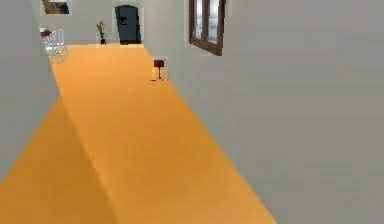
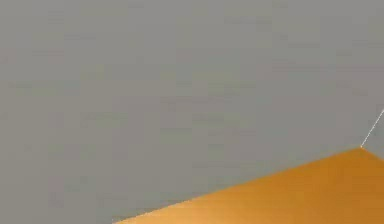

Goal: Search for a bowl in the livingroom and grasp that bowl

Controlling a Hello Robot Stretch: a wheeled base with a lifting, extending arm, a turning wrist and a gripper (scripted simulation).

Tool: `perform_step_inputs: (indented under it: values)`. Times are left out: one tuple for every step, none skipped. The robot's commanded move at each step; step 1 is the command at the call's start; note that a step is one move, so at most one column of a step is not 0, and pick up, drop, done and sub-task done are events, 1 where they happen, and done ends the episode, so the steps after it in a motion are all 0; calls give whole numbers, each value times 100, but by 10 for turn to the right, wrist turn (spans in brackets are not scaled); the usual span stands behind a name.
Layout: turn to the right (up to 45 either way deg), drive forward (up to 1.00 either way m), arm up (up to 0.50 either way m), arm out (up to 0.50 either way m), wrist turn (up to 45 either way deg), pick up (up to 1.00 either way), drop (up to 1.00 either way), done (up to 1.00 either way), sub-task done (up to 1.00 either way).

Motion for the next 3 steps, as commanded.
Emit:
perform_step_inputs:
  values:
    - [0, 35, 0, 0, 0, 0, 0, 0, 0]
    - [-270, 0, 0, 0, 0, 0, 0, 0, 0]
    - [-30, 0, 0, 0, 0, 0, 0, 0, 0]
